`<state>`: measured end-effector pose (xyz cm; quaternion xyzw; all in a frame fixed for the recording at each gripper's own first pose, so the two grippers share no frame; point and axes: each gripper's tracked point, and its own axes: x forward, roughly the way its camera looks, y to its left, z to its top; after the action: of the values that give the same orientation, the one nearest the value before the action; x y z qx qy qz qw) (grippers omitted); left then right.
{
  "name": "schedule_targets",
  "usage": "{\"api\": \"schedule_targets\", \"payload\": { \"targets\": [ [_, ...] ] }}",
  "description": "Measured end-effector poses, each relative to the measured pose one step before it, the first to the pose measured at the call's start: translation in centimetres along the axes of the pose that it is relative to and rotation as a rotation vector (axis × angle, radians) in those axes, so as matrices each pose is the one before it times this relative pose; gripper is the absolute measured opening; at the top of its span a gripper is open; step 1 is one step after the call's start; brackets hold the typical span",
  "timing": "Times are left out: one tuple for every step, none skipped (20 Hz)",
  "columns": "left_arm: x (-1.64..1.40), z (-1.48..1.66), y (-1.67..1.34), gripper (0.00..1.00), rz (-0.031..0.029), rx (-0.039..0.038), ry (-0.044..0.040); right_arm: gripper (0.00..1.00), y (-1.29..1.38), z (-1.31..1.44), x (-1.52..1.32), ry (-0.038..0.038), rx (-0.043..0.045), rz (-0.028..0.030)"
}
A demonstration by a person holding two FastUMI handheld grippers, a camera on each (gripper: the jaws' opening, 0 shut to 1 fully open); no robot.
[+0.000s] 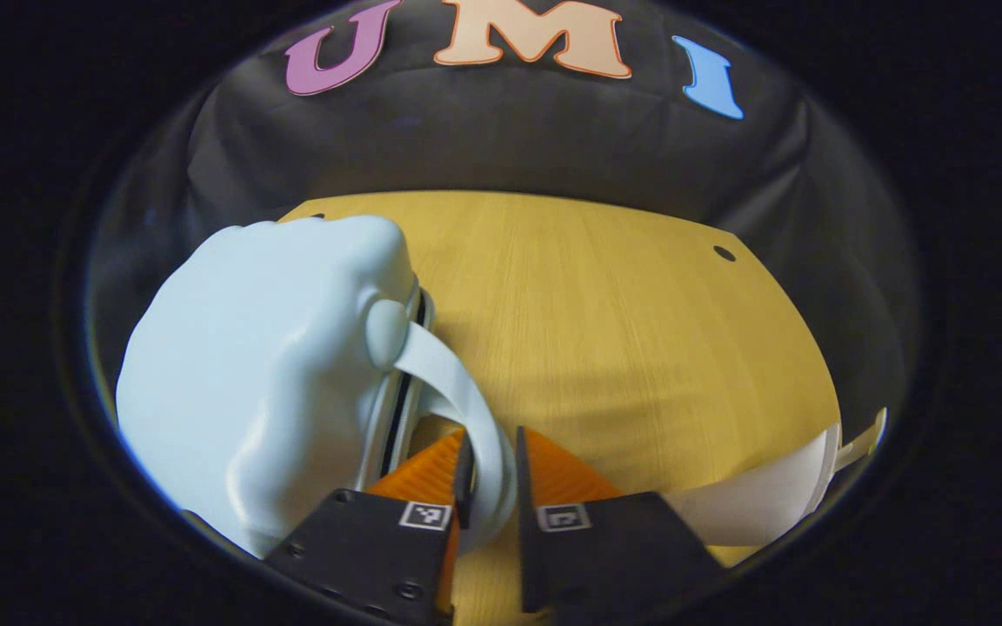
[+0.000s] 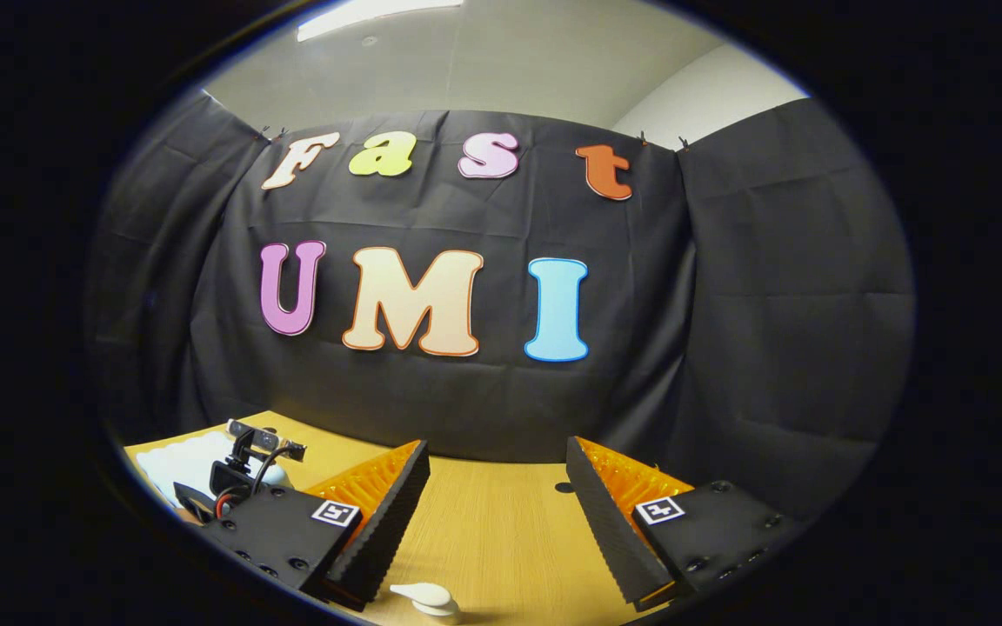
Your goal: First open the suitcase, pack the skin care products into it, and then close the suitcase.
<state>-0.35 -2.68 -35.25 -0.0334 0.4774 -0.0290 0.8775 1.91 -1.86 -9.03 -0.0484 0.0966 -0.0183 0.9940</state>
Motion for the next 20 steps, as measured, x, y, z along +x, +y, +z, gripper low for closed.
{"api": "schedule_targets", "payload": {
  "targets": [
    [0.161,0.296,-0.137,0.11,-0.01611,0.00309,0.00625,0.99,0.061,0.083,-0.082,-0.00272,0.00053,-0.00105],
    [0.03,-0.123,-0.003,0.12,-0.01694,0.00683,0.00285,0.99,0.049,0.018,-0.058,-0.00223,-0.00005,0.0006],
    [-0.037,-0.082,-0.066,0.09,-0.00978,0.00668,0.01029,0.99,0.128,0.083,-0.04,-0.00286,0.00089,0.00158],
    [-0.244,0.225,-0.109,0.07,-0.0055,0.00866,0.00087,0.99,0.122,0.034,-0.065,-0.00413,0.00096,0.00245],
    [-0.128,0.067,-0.008,0.06,0.0031,0.01108,0.01053,0.99,0.19,0.131,-0.076,-0.00398,0.00032,0.00396],
    [-0.264,0.255,-0.124,0.03,0.011,0.01929,-0.00584,1.0,0.17,0.045,-0.109,-0.00436,-0.00128,0.00349],
    [-0.401,0.454,-0.037,0.02,0.01496,0.01947,-0.00915,1.0,0.149,0.126,-0.055,-0.00477,-0.00203,0.00303],
    [-0.496,0.447,-0.31,0.01,0.00685,0.01284,-0.01147,0.99,0.107,0.099,-0.044,-0.00481,-0.00063,0.00209],
    [-0.343,0.393,-0.288,0.0,-0.00505,-0.0011,-0.00659,0.99,0.1,0.095,-0.107,-0.00386,0.00122,0.00232],
    [-0.388,0.371,-0.213,0.0,-0.01292,-0.01437,-0.00636,0.99,0.119,0.015,-0.057,-0.00328,0.00266,0.00271],
    [-0.385,0.309,-0.025,0.0,-0.01248,-0.01592,0.00041,0.99,0.095,0.069,-0.002,-0.00175,0.0028,0.00115],
    [-0.431,0.265,0.194,0.0,-0.00576,-0.01081,-0.00505,0.99,-0.017,-0.052,-0.05,-0.00092,0.00438,0.00078],
    [-0.338,0.448,0.106,0.0,-0.0032,0.00149,-0.0088,0.99,0.147,0.08,-0.039,-0.0004,0.00626,0.00335],
    [-0.596,0.61,0.16,0.0,0.00023,0.00483,-0.01989,0.99,0.185,0.019,-0.009,-0.0015,0.00601,0.00241],
    [-0.579,0.705,0.132,0.0,-0.00178,0.00913,-0.01248,0.99,0.13,0.102,0.035,-0.00256,0.00427,0.00238],
    [-0.591,0.635,0.122,0.0,0.00025,0.00019,-0.01206,0.99,0.201,-0.017,-0.015,-0.00138,0.00322,0.00373],
    [-0.485,0.503,0.118,0.0,-0.00404,-0.00563,-0.01068,0.99,0.274,0.043,0.074,-0.00053,0.00287,0.00551],
    [-0.471,0.502,0.226,0.0,-0.00446,-0.00629,-0.00547,0.99,0.241,-0.013,0.027,-0.00129,0.00213,0.00443],
    [-0.512,0.586,0.242,0.0,-0.00523,-0.0003,-0.01097,0.99,0.249,0.037,0.015,-0.00093,0.00191,0.00531],
    [-0.553,0.547,0.346,0.0,0.00118,-0.0003,-0.00896,0.99,0.322,-0.005,0.002,-0.00038,0.00146,0.00653]
  ]
}}
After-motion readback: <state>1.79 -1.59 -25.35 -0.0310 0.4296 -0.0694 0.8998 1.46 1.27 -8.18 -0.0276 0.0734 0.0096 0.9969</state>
